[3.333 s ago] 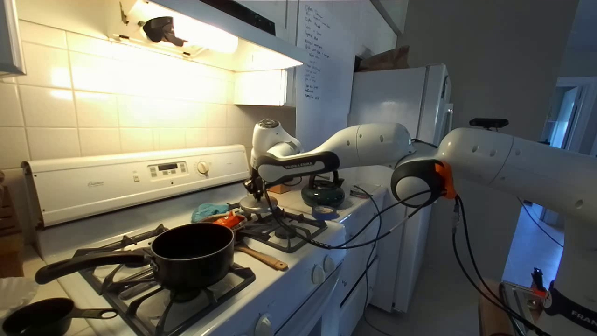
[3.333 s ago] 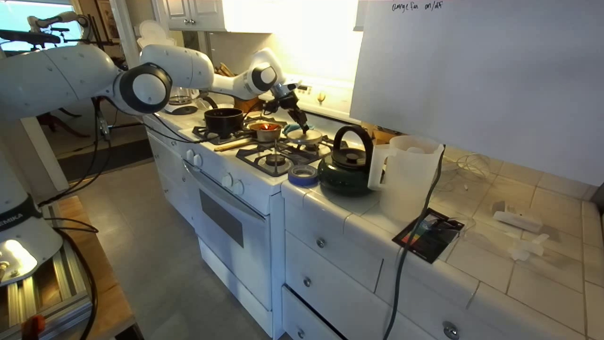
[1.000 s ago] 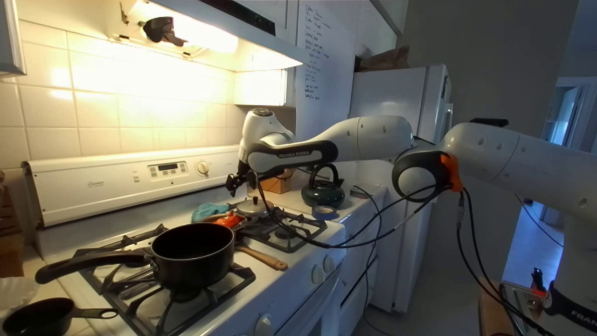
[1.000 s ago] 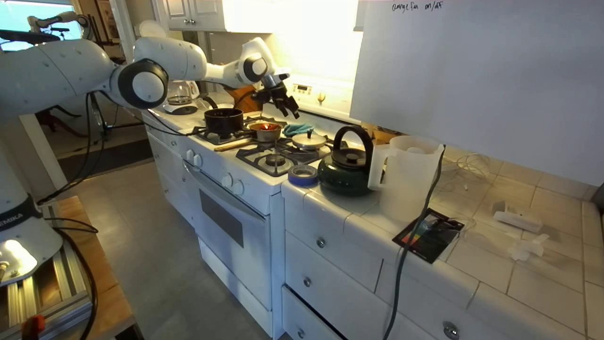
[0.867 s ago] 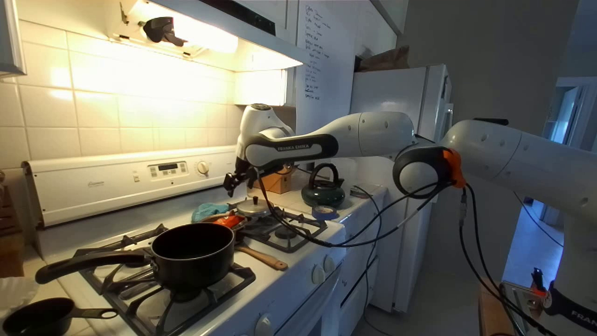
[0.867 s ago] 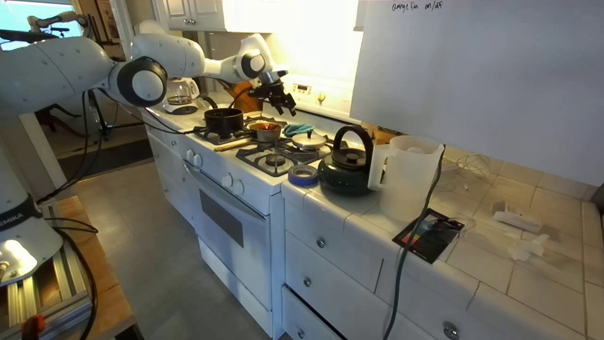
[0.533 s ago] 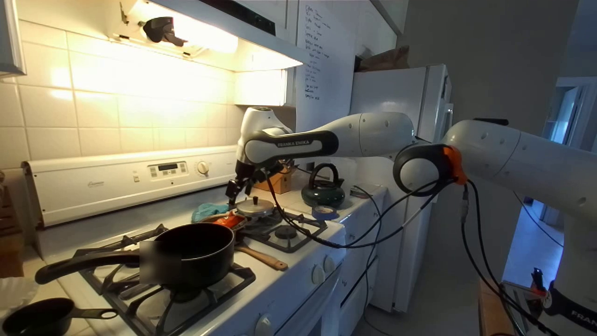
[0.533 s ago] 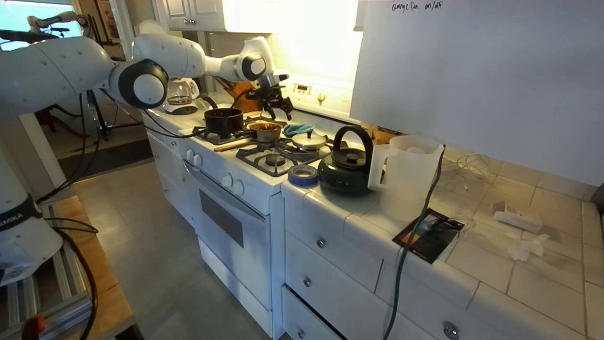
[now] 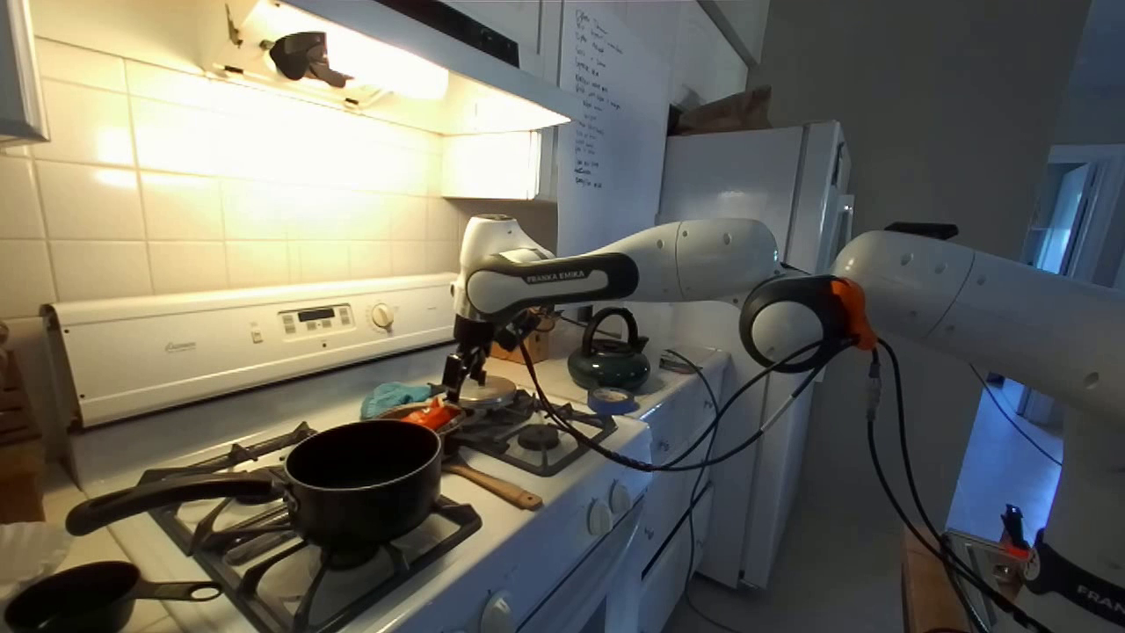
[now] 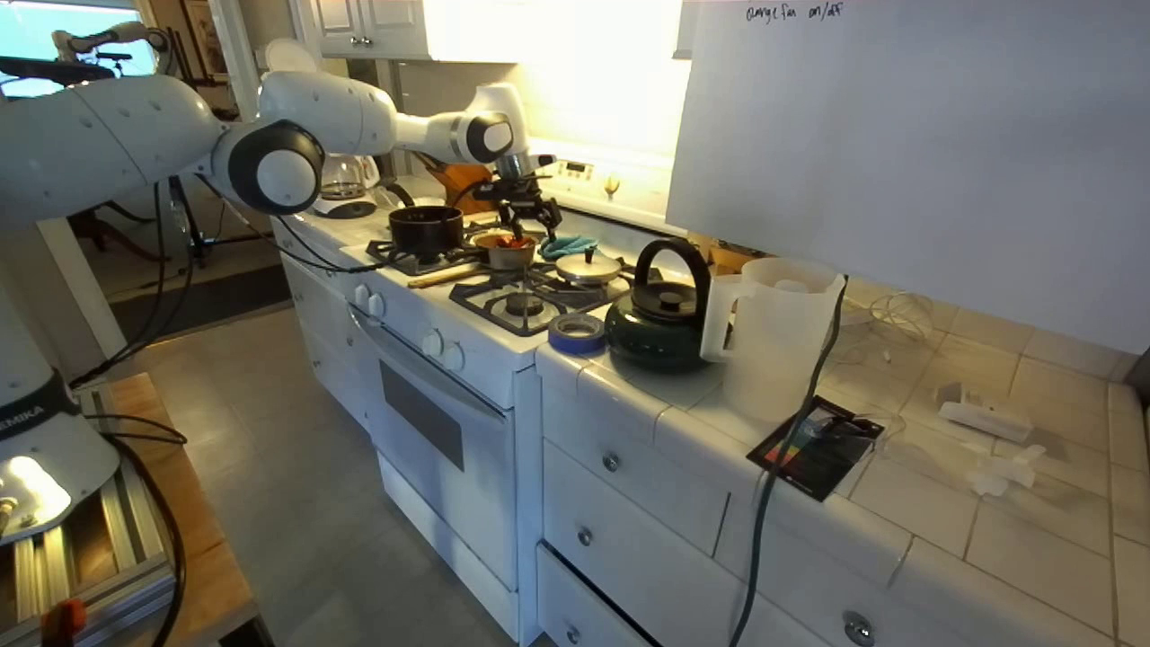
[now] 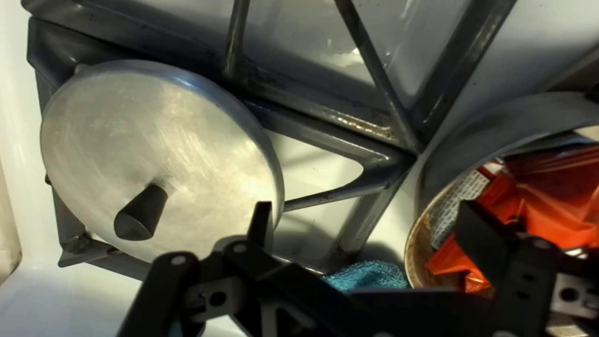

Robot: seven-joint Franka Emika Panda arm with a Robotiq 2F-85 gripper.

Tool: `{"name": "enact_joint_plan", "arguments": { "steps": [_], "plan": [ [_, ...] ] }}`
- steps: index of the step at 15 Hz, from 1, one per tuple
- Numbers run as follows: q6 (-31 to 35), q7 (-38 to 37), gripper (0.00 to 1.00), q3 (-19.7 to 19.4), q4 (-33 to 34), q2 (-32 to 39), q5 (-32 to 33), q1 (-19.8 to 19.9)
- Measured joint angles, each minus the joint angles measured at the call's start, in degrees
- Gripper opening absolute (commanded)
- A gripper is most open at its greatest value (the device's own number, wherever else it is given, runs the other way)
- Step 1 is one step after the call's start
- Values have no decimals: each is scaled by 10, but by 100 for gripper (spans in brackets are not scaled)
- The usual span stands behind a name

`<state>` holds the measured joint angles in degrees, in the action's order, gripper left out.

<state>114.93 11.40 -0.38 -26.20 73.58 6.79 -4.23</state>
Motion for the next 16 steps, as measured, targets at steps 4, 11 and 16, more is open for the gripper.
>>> {"name": "enact_joint_plan", "arguments": {
  "steps": [4,11,16],
  "plan": [
    [0,-6,100,3,0,2,-3,-2],
    [-9,-38,54,4,0,8,-6,-3],
    [-20,-62,19,4,0,9,-7,-3]
  ]
}}
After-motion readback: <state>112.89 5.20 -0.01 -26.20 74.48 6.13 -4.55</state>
